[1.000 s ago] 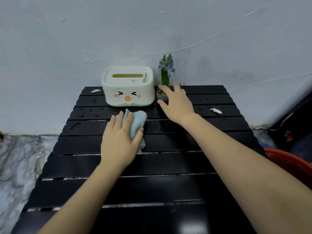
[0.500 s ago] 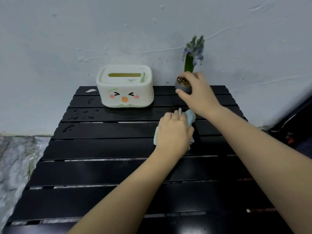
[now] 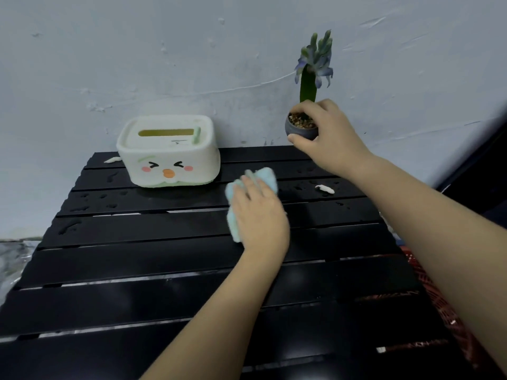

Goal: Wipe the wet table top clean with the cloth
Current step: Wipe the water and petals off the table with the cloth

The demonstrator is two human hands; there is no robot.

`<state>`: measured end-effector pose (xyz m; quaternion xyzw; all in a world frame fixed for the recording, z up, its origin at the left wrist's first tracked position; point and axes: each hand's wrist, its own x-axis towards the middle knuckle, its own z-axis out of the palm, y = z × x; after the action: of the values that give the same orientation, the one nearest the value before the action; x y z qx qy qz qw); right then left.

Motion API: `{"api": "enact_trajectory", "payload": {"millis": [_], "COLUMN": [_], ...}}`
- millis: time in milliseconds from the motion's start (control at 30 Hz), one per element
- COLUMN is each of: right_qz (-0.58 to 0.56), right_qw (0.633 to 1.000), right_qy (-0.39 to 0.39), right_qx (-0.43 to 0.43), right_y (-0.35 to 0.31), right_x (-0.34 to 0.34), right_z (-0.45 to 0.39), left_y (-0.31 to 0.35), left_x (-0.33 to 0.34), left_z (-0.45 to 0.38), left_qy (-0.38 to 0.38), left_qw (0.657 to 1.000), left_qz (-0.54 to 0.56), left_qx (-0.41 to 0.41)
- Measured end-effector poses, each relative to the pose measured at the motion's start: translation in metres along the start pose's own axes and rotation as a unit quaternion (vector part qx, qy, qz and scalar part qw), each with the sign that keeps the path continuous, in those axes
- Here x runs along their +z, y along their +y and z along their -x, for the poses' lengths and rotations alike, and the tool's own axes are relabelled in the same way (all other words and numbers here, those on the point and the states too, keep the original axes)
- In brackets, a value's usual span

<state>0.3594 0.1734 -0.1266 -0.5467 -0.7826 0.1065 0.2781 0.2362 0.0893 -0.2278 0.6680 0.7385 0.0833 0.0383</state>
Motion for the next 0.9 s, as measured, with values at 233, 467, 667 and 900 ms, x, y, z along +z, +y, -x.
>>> {"api": "enact_trajectory", "payload": {"millis": [233,467,667,900], "right_qz": [-0.002,0.006,0.004,0.005], "right_qw": [1.0,1.0,1.0,1.0], "right_qy": [0.013,0.02,0.026,0.025], "right_qx": [-0.007,-0.011,-0.013,-0.011], "right_y": [0.003,0.02,0.036,0.04], "right_x": [-0.011,-0.03,-0.033,-0.023], "right_z": [-0.003,-0.008,-0.015,-0.013], "left_y": [-0.005,-0.008,0.015,0.048], "left_x": [-0.015,0.012,0.007,0.013], "left_z": [-0.038,-0.059,-0.087,-0.065], "left_qy": [0.051,0.042,-0.001,-0.047], "left_qw": [0.99,0.998,0.982,0.904], "left_qz": [0.089,-0.015,0.013,0.191], "left_qx": [0.097,0.04,0.19,0.38]}}
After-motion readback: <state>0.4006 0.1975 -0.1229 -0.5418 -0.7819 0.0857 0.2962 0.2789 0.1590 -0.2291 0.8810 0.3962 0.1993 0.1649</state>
